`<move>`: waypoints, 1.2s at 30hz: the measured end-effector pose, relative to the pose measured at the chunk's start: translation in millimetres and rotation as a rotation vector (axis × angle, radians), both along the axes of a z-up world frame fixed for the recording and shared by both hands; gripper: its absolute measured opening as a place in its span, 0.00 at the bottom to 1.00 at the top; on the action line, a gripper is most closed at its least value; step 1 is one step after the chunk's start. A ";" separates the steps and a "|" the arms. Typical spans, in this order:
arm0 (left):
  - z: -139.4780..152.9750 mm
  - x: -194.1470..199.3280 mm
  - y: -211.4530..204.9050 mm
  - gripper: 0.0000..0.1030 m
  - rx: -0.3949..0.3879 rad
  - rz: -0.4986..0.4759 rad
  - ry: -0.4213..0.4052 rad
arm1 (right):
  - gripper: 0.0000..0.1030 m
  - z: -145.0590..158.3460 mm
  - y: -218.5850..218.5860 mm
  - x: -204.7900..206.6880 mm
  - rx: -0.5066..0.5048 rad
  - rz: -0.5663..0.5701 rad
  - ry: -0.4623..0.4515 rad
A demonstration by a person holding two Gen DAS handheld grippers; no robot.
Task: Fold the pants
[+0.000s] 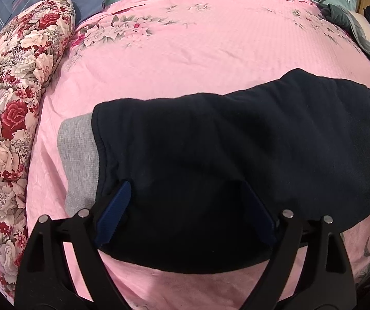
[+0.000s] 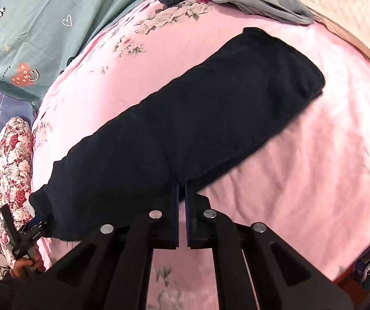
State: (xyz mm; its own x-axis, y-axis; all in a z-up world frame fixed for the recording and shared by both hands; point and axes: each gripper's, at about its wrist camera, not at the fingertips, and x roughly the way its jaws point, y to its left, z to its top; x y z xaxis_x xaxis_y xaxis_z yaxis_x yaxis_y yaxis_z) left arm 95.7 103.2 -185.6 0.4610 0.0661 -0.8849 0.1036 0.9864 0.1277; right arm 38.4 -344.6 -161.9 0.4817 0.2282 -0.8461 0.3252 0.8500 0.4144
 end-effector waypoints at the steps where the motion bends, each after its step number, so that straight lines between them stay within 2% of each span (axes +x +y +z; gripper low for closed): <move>1: -0.2 0.4 -0.2 0.88 0.003 0.001 -0.001 | 0.03 -6.4 -0.7 -2.8 0.007 0.001 0.021; 4: 1.4 1.4 0.1 0.88 0.011 -0.005 0.007 | 0.05 -19.8 -5.3 -4.9 0.032 0.006 0.035; 6: 7.0 0.9 2.1 0.88 0.012 -0.002 0.013 | 0.16 -10.1 -10.1 -8.2 0.033 -0.020 0.037; 8: 17.4 -2.1 2.4 0.88 0.016 0.004 -0.008 | 0.18 12.0 -17.1 -15.1 -0.016 -0.036 -0.035; 10: 28.4 -5.6 -3.0 0.88 0.021 -0.007 -0.048 | 0.22 31.5 -20.8 -13.8 -0.126 -0.031 -0.092; 11: 32.7 -7.0 -8.5 0.88 0.022 -0.025 -0.063 | 0.26 37.0 -21.6 -8.4 -0.173 -0.011 -0.112; 13: 35.8 -7.0 -22.5 0.88 0.038 -0.061 -0.083 | 0.26 40.2 -25.9 7.0 -0.249 0.020 -0.132; 16: 26.8 -1.6 -34.6 0.88 0.044 -0.055 -0.068 | 0.26 33.2 -44.4 39.6 -0.275 0.056 -0.173; 18: 11.6 2.8 -35.8 0.88 0.031 -0.023 -0.029 | 0.26 20.2 -59.0 60.9 -0.263 0.090 -0.170; 20: -1.7 3.5 -28.6 0.96 0.017 0.027 -0.017 | 0.24 -3.8 -85.6 81.0 -0.330 0.070 -0.099; 21: -4.7 3.5 -21.9 0.98 -0.003 0.066 -0.019 | 0.16 -12.0 -100.0 85.2 -0.324 0.056 -0.083; 23: -2.6 4.4 -16.5 0.98 -0.012 0.108 -0.007 | 0.06 -14.2 -127.1 86.9 -0.224 0.047 -0.089; 25: 4.7 5.4 -15.8 0.98 0.047 0.143 -0.016 | 0.11 2.1 -134.0 81.6 -0.206 0.053 -0.118; 26: 7.4 5.4 -15.3 0.98 0.066 0.154 -0.024 | 0.17 12.8 -136.2 77.3 -0.213 0.057 -0.146; 27: 12.5 4.9 -15.0 0.98 0.086 0.170 -0.038 | 0.29 25.0 -141.7 71.0 -0.228 0.049 -0.173; 28: 17.6 4.1 -15.3 0.98 0.090 0.181 -0.051 | 0.32 31.5 -144.5 67.6 -0.234 0.039 -0.187; 31: 31.3 2.1 -22.7 0.98 0.073 0.194 -0.077 | 0.32 37.7 -160.1 60.0 -0.171 0.058 -0.193; 36: 34.1 5.2 -54.2 0.98 0.081 0.154 -0.057 | 0.32 20.3 -156.1 61.0 -0.140 0.172 -0.116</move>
